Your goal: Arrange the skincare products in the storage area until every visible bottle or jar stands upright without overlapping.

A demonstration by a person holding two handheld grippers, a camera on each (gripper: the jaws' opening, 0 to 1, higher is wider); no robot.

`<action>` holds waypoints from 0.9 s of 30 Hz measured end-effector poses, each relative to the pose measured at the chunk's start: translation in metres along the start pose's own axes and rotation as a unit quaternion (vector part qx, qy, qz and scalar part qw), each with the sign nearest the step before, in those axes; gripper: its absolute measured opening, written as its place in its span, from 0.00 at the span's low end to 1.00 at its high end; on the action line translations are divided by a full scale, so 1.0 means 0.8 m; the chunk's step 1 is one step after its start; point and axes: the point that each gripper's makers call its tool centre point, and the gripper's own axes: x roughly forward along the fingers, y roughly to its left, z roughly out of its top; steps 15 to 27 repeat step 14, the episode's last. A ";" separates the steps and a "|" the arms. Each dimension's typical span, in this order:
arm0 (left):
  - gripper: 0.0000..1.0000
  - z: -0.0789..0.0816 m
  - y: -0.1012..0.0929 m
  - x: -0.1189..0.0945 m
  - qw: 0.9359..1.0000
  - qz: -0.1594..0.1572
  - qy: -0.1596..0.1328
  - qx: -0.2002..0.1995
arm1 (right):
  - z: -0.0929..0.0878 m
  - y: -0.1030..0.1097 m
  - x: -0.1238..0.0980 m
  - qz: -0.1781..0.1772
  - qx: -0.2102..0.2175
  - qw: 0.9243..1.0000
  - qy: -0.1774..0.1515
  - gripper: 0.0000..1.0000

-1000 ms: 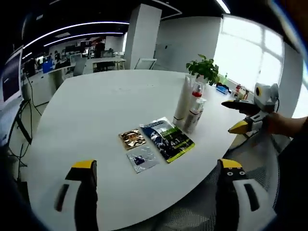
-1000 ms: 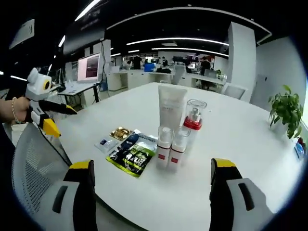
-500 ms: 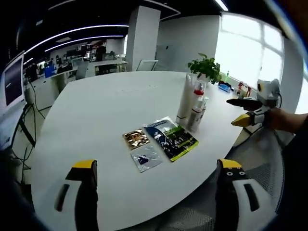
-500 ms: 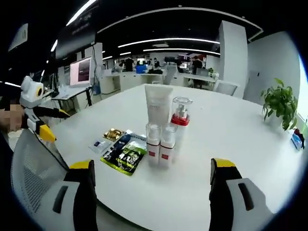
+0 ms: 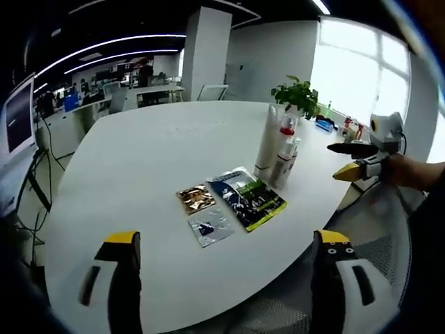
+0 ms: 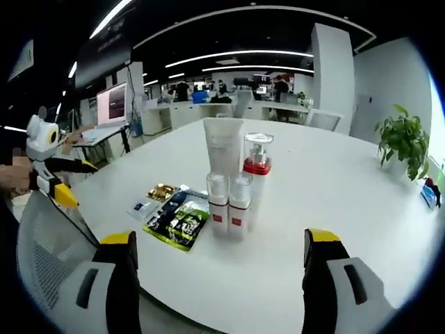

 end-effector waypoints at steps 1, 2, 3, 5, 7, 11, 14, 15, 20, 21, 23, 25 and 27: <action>0.99 0.000 -0.001 0.000 1.000 0.001 0.000 0.002 | 0.000 0.001 0.000 0.000 0.001 1.000 0.000 0.98; 0.99 0.000 -0.001 0.000 1.000 0.001 0.001 0.002 | 0.001 0.002 -0.001 0.001 0.004 1.000 0.000 0.98; 0.99 0.000 -0.001 0.000 1.000 0.000 0.000 0.002 | 0.000 0.001 -0.001 0.000 0.005 1.000 0.001 0.99; 0.99 0.000 -0.002 0.000 1.000 -0.001 -0.001 0.002 | 0.000 -0.001 0.000 -0.003 0.005 1.000 0.000 0.98; 0.99 0.000 -0.003 -0.001 1.000 -0.001 -0.002 0.002 | -0.001 -0.003 0.000 -0.004 0.008 1.000 0.000 0.98; 0.99 0.001 -0.003 -0.001 1.000 -0.002 -0.003 0.004 | -0.001 -0.003 -0.001 -0.006 0.008 1.000 -0.001 0.98; 0.98 0.000 -0.002 -0.001 1.000 -0.002 -0.003 0.004 | 0.000 -0.002 -0.001 -0.004 0.007 1.000 0.000 0.98; 0.98 0.000 -0.002 -0.001 1.000 -0.002 -0.003 0.004 | 0.000 -0.002 -0.001 -0.004 0.007 1.000 0.000 0.98; 0.98 0.000 -0.002 -0.001 1.000 -0.002 -0.003 0.004 | 0.000 -0.002 -0.001 -0.004 0.007 1.000 0.000 0.98; 0.98 0.000 -0.002 -0.001 1.000 -0.002 -0.003 0.004 | 0.000 -0.002 -0.001 -0.004 0.007 1.000 0.000 0.98; 0.98 0.000 -0.002 -0.001 1.000 -0.002 -0.003 0.004 | 0.000 -0.002 -0.001 -0.004 0.007 1.000 0.000 0.98; 0.98 0.000 -0.002 -0.001 1.000 -0.002 -0.003 0.004 | 0.000 -0.002 -0.001 -0.004 0.007 1.000 0.000 0.98; 0.98 0.000 -0.002 -0.001 1.000 -0.002 -0.003 0.004 | 0.000 -0.002 -0.001 -0.004 0.007 1.000 0.000 0.98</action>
